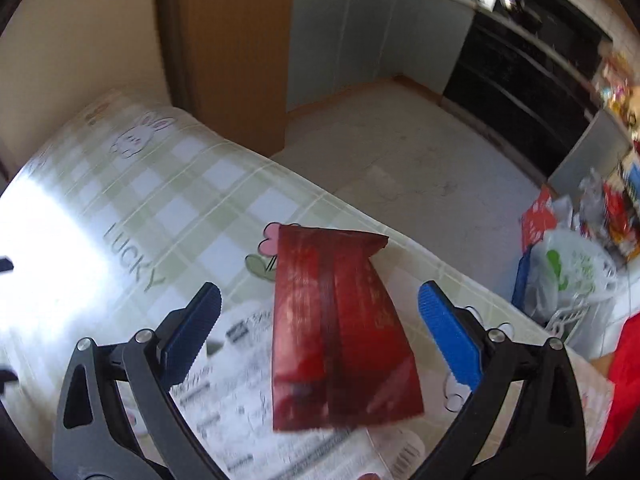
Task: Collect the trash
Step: 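Reach the right gripper to the red snack packet and grasp it, then lift the red packet with the right gripper while the left grasps the white printed card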
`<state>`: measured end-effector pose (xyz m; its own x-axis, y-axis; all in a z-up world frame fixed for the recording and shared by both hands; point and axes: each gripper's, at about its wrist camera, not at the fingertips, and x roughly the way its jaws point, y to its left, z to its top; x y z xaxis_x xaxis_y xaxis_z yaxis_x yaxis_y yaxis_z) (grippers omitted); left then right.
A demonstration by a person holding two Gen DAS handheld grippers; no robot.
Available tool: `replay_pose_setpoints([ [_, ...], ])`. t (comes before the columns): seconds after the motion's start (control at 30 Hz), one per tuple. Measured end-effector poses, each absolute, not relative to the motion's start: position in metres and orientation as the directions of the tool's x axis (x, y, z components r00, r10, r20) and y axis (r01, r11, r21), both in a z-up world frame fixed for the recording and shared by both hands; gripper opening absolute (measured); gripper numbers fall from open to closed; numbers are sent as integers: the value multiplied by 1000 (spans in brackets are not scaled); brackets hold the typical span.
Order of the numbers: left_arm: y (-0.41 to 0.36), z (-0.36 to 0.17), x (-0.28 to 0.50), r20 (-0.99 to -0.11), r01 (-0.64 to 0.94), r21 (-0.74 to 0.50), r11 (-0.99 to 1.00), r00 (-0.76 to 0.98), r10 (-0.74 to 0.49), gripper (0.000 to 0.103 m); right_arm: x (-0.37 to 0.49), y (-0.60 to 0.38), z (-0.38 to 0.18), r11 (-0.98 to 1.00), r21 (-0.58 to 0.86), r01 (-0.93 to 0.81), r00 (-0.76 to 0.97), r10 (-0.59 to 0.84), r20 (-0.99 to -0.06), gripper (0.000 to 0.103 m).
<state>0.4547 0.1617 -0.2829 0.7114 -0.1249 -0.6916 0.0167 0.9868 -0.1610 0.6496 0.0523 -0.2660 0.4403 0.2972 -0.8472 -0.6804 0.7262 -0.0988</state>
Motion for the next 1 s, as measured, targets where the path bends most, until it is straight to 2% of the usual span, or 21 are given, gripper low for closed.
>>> replay_pose_setpoints([
  [0.23, 176, -296, 461, -703, -15, -222, 975, 695, -149, 97, 682, 59, -303, 805, -1, -593, 321, 235, -917, 97],
  [0.27, 176, -297, 461, -704, -13, -220, 975, 694, -150, 97, 682, 58, -305, 808, 14, -589, 304, 238, -922, 94],
  [0.3, 176, -297, 462, -704, -12, -217, 976, 695, -148, 97, 682, 56, -305, 806, 52, -590, 282, 265, -922, 77],
  [0.5, 169, -293, 468, -694, 0, -246, 969, 698, -176, 97, 665, 36, -298, 799, 154, -581, 207, 328, -922, 64],
  [0.73, 144, -291, 469, -704, 53, -324, 945, 653, -278, 97, 614, -20, -296, 836, 301, -459, 162, 411, -897, 58],
  [0.93, 108, -291, 453, -732, 118, -355, 927, 582, -354, 97, 563, -86, -294, 812, 543, -215, 133, 575, -807, 57],
  [1.0, 96, -290, 445, -740, 134, -357, 924, 564, -367, 97, 549, -105, -282, 793, 579, -189, 160, 606, -779, 57],
])
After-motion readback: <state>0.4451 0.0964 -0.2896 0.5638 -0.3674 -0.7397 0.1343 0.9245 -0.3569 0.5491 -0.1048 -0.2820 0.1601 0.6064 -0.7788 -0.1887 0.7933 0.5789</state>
